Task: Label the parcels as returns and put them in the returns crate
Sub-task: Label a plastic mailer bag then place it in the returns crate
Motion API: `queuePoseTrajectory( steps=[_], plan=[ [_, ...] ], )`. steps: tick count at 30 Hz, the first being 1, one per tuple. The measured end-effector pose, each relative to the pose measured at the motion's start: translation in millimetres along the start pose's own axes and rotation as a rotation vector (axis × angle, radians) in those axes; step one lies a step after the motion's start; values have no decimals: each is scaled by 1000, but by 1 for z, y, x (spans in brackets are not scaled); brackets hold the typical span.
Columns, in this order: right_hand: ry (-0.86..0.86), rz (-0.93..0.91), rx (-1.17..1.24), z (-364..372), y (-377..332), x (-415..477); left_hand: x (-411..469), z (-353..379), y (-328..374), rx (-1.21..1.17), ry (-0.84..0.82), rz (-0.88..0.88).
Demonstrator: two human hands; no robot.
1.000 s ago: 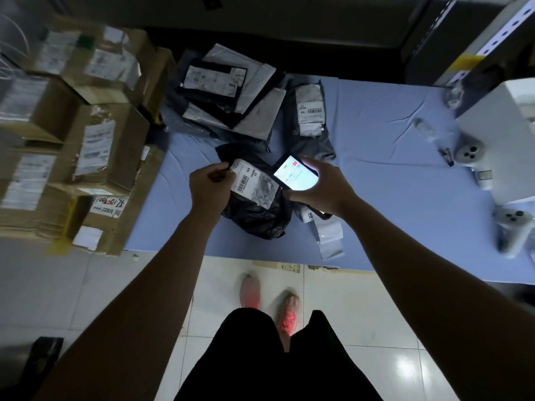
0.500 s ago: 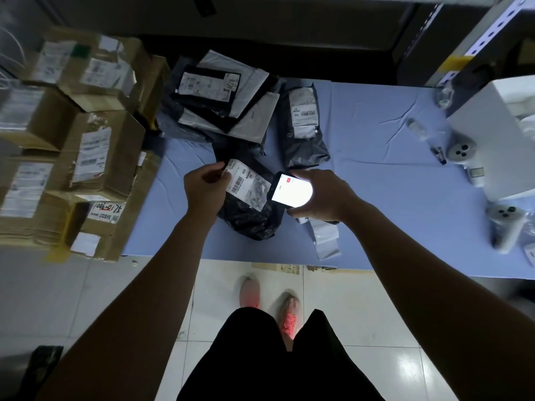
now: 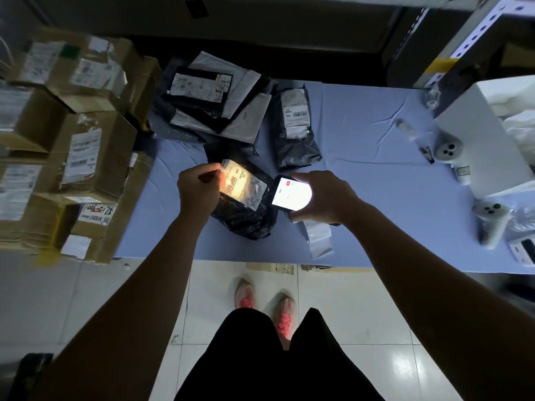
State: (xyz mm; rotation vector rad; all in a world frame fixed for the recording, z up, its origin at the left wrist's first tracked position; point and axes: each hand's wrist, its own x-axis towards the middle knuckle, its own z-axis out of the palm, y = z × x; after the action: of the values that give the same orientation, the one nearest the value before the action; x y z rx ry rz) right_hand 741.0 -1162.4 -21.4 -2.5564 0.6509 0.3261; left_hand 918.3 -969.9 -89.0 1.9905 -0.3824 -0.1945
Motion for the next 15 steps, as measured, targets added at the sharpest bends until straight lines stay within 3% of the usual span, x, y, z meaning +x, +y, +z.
queuePoseTrajectory(
  steps=[7,10,15],
  plan=[
    [32,39,45,-1,11,-4,0,5,1,-48,29,-54],
    [128,129,111,7,31,-2,-1,8,0,-44,61,-84],
    [283,426,225,22,77,0,-6,19,-16,320,40,7]
  ],
)
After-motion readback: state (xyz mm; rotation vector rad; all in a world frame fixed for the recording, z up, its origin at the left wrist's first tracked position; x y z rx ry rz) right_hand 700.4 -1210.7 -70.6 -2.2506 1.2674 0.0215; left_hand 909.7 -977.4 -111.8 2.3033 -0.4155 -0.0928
